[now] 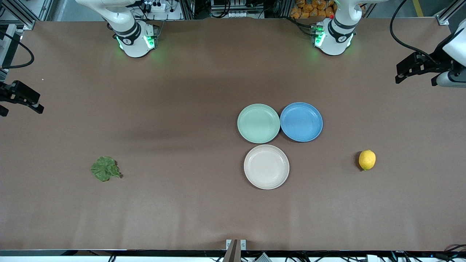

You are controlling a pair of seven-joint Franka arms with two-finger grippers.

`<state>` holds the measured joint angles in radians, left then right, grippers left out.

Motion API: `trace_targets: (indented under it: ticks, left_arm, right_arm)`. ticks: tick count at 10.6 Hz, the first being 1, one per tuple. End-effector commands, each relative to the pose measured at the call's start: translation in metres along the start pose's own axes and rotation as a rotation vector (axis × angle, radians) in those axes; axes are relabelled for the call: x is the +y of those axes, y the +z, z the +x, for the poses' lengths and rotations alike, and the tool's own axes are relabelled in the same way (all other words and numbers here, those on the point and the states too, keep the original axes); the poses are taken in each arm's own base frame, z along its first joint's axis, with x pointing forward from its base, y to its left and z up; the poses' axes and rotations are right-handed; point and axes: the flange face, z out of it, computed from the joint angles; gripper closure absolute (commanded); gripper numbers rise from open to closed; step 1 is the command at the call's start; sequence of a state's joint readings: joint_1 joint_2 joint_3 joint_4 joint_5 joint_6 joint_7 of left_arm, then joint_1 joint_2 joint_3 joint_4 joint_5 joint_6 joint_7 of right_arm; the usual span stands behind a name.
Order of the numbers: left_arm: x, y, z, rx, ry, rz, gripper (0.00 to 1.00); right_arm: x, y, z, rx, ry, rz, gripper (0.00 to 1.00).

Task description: Pick lemon and lettuce from plates

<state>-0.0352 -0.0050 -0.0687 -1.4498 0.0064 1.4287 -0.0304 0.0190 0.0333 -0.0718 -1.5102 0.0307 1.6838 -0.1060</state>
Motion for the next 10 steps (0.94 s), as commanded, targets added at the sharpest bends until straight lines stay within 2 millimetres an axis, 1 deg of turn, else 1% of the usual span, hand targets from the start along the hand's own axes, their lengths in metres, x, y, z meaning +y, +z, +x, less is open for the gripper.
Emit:
trace_targets:
  ticks: [1,2,3,5,6,7,8,10]
  left_arm:
    - [0.0,-0.009,0.001,0.001,-0.037,0.002,0.0]
    - [0.0,-0.009,0.001,0.001,-0.027,0.005,0.0]
    - [0.001,-0.009,0.001,0.001,-0.026,0.006,0.0]
    - [0.001,-0.007,0.002,-0.002,0.03,0.009,0.0]
    - [-0.002,-0.007,0.002,-0.004,0.033,0.011,0.0]
    - [-0.005,-0.007,0.001,-0.002,0.03,0.014,0.0]
    - [-0.005,-0.007,0.002,-0.004,0.039,0.014,0.0]
    - [-0.004,-0.007,0.002,-0.004,0.044,0.011,0.0]
  right_arm:
    - [-0.003,0.004,-0.015,-0.006,0.073,0.007,0.0]
    - [-0.01,0.002,-0.015,-0.01,0.105,0.001,0.0]
    - [-0.013,0.001,-0.015,-0.008,0.117,-0.021,0.0]
    - [-0.009,0.002,-0.016,-0.01,0.125,-0.026,0.0]
    - [-0.009,-0.006,-0.02,0.004,0.127,-0.025,0.0]
    - [-0.007,-0.009,-0.026,0.01,0.129,-0.022,0.0]
    - [-0.006,-0.004,-0.03,0.006,0.128,-0.02,0.0]
    - [-0.009,-0.005,-0.031,0.007,0.121,-0.02,0.0]
